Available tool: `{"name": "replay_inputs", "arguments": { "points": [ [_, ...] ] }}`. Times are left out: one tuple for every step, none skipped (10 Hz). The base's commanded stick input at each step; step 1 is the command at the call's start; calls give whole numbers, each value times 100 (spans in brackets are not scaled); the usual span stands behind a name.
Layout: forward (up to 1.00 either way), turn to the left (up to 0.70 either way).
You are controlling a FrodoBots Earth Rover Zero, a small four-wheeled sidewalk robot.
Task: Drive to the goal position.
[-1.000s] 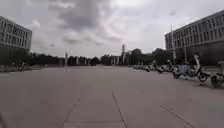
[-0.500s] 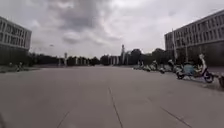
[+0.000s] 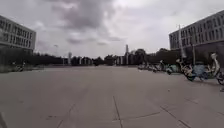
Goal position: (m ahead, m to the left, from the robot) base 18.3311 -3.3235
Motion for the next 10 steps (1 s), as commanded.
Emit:
{"name": "replay_inputs", "arguments": {
  "points": [
    [26, 0],
    [0, 0],
    [0, 0],
    [0, 0],
    [0, 0],
    [24, 0],
    [68, 0],
    [70, 0],
    [70, 0],
    [70, 0]
  ]
}}
